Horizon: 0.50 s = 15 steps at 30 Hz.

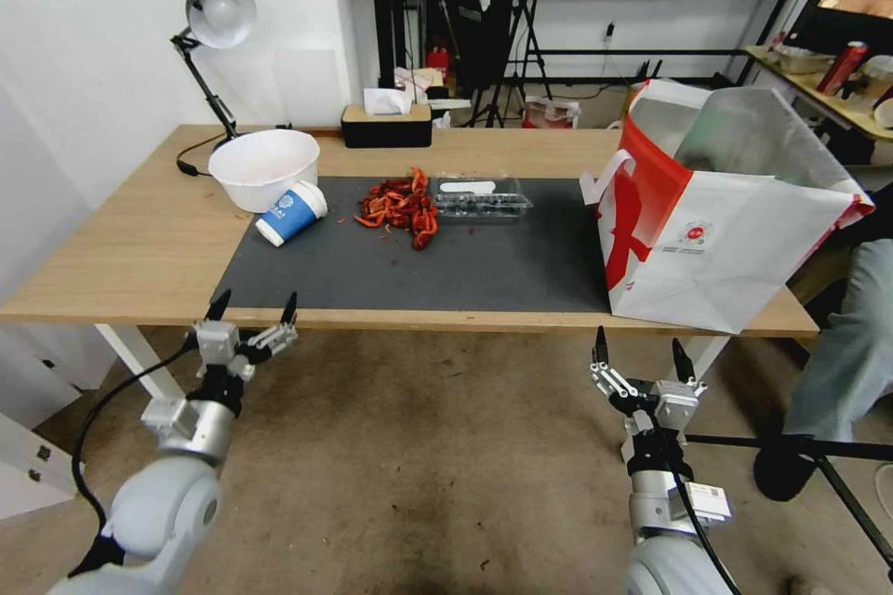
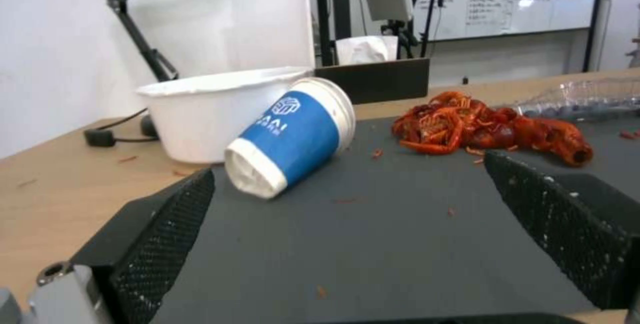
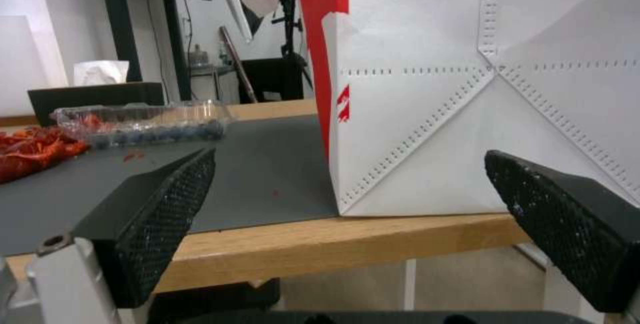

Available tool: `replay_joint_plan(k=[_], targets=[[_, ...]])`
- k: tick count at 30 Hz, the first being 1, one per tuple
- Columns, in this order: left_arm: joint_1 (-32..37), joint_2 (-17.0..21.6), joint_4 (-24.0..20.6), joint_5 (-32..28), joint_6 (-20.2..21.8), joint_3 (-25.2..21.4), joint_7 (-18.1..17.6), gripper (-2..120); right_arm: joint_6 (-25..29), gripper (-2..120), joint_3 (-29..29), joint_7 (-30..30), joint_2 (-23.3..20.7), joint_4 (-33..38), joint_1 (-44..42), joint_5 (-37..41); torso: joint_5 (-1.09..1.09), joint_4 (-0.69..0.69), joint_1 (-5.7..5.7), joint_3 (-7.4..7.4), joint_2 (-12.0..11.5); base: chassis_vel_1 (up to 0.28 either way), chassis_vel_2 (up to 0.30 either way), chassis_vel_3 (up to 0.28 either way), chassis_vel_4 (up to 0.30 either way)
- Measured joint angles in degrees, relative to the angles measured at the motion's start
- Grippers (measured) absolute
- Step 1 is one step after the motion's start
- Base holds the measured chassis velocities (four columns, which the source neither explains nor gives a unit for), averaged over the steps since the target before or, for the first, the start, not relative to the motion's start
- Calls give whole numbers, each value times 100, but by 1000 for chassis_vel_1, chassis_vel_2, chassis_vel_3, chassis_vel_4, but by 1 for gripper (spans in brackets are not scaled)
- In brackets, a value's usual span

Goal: Pick up the trash from the table and place it into the takeout bag.

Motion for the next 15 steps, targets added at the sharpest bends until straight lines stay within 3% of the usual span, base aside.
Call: replay_joint_plan(k=[15], targets=[[-1333,881,802,-731,736,824,66,100,0,100,17,6,-22,20,-26,-12,0,2,-1,0,0,0,0,0,0]])
